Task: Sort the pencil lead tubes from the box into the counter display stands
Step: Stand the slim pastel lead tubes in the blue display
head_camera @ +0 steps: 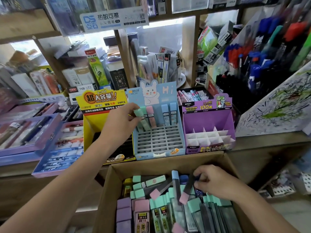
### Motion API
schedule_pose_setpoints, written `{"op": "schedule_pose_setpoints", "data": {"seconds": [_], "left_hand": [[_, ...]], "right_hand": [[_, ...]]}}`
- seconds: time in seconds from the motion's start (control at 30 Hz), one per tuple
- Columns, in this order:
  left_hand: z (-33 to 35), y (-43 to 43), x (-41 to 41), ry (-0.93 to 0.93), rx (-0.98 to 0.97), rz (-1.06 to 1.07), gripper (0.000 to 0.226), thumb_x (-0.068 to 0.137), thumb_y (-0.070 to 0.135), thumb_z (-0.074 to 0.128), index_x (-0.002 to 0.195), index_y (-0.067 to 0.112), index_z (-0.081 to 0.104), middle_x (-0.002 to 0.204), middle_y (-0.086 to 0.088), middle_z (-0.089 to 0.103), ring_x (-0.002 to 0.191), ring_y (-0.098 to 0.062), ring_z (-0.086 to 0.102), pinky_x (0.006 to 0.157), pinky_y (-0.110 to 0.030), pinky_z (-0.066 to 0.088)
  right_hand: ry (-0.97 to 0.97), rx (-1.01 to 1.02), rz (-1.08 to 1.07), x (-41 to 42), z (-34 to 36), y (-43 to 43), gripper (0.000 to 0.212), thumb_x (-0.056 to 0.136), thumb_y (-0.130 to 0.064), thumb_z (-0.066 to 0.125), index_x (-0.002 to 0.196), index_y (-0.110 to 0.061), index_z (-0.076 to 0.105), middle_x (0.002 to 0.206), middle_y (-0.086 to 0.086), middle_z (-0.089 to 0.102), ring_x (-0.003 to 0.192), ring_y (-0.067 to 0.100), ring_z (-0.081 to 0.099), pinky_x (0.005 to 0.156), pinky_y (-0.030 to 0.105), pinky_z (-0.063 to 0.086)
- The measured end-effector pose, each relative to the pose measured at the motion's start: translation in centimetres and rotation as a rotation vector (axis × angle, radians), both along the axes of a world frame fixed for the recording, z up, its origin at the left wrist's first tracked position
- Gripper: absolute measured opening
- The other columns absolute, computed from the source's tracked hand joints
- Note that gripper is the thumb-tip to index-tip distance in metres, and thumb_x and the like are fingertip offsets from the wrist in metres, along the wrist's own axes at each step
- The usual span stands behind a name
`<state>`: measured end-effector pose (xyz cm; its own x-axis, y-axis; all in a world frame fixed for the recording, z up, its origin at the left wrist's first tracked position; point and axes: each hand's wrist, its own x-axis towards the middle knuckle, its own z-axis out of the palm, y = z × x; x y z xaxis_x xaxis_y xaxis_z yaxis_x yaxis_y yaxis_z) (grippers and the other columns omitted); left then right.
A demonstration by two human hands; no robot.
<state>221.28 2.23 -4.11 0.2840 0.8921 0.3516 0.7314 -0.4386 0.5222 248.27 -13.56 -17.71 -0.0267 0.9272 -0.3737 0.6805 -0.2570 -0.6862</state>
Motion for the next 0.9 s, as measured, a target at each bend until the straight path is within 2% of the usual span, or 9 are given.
{"op": "schedule_pose_setpoints", "data": {"seconds": [0.03,0.13,0.23,0.4,0.63,0.8,0.9], "left_hand": [[0.0,-0.1,0.1,0.051,0.036,0.007,0.021,0.092,0.018,0.075,0.111,0.023,0.068,0.082,0.013,0.062,0.077,-0.011,0.071,0.06,-0.022,0.048],[0.1,-0.1,0.2,0.138,0.085,0.01,0.023,0.093,0.02,0.073,0.116,0.02,0.068,0.091,0.001,0.072,0.086,-0.02,0.072,0.073,-0.039,0.06],[0.3,-0.2,0.4,0.185,0.101,0.008,0.023,0.096,0.022,0.07,0.118,0.019,0.068,0.1,-0.004,0.075,0.092,-0.024,0.072,0.076,-0.046,0.06],[0.9,-0.2,0.4,0.312,0.192,0.016,0.024,0.103,0.03,0.056,0.121,0.018,0.067,0.11,-0.004,0.07,0.099,-0.029,0.065,0.074,-0.046,0.056],[1.4,0.4,0.4,0.424,0.157,0.012,0.029,0.107,0.033,0.049,0.124,0.017,0.066,0.119,-0.004,0.057,0.103,-0.03,0.062,0.074,-0.046,0.055],[1.1,0.7,0.5,0.321,0.187,-0.022,0.026,0.101,0.03,0.06,0.121,0.018,0.071,0.112,-0.003,0.06,0.097,-0.024,0.062,0.072,-0.04,0.053],[0.5,1.0,0.7,0.237,0.205,-0.003,0.02,0.098,0.023,0.066,0.117,0.02,0.073,0.104,0.001,0.062,0.084,-0.014,0.054,0.066,-0.031,0.043]], "right_hand": [[-0.002,-0.001,0.0,0.0,0.0,0.0,0.026,0.094,-0.027,0.072,0.118,-0.025,0.062,0.083,0.004,0.075,0.065,0.004,0.064,0.064,0.027,0.053],[0.008,0.001,-0.001,0.0,-0.1,0.1,0.027,0.094,-0.026,0.072,0.118,-0.023,0.062,0.082,0.006,0.076,0.063,0.004,0.063,0.062,0.027,0.051],[0.011,0.005,0.004,0.1,-0.2,0.1,0.024,0.094,-0.026,0.072,0.115,-0.026,0.06,0.083,0.006,0.076,0.062,0.005,0.063,0.061,0.028,0.05],[0.008,-0.005,0.002,0.1,-0.3,0.1,0.023,0.094,-0.026,0.072,0.114,-0.028,0.06,0.081,0.003,0.076,0.064,0.006,0.064,0.066,0.034,0.055],[0.012,-0.025,-0.003,0.0,-0.1,0.1,0.025,0.095,-0.024,0.072,0.116,-0.026,0.06,0.082,0.005,0.075,0.063,0.005,0.063,0.066,0.033,0.057],[-0.007,-0.016,-0.002,-0.1,0.3,0.0,0.028,0.095,-0.024,0.072,0.12,-0.023,0.061,0.08,0.003,0.075,0.064,0.004,0.064,0.067,0.03,0.056],[-0.018,-0.02,-0.004,-0.2,0.4,-0.1,0.029,0.095,-0.025,0.072,0.121,-0.022,0.061,0.082,0.003,0.075,0.066,0.005,0.065,0.068,0.03,0.056]]}}
